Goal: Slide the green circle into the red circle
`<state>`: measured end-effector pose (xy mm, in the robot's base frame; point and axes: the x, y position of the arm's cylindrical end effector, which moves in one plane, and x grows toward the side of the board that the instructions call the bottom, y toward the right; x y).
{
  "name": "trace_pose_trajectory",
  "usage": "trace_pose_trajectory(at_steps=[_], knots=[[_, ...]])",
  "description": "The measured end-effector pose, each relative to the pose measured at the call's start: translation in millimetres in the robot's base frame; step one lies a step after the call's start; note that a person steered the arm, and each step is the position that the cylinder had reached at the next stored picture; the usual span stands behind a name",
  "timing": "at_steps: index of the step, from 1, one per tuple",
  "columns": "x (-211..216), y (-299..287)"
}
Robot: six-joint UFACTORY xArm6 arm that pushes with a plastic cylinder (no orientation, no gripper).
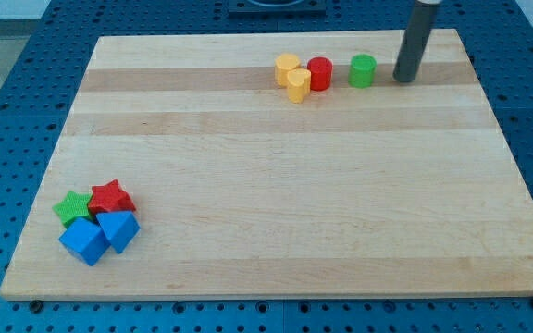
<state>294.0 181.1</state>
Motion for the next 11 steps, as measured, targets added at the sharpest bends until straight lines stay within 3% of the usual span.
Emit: trace_pose_trajectory(at_steps=[3,9,11], knots=[[-1,-10],[-1,-83],[-2,-53]])
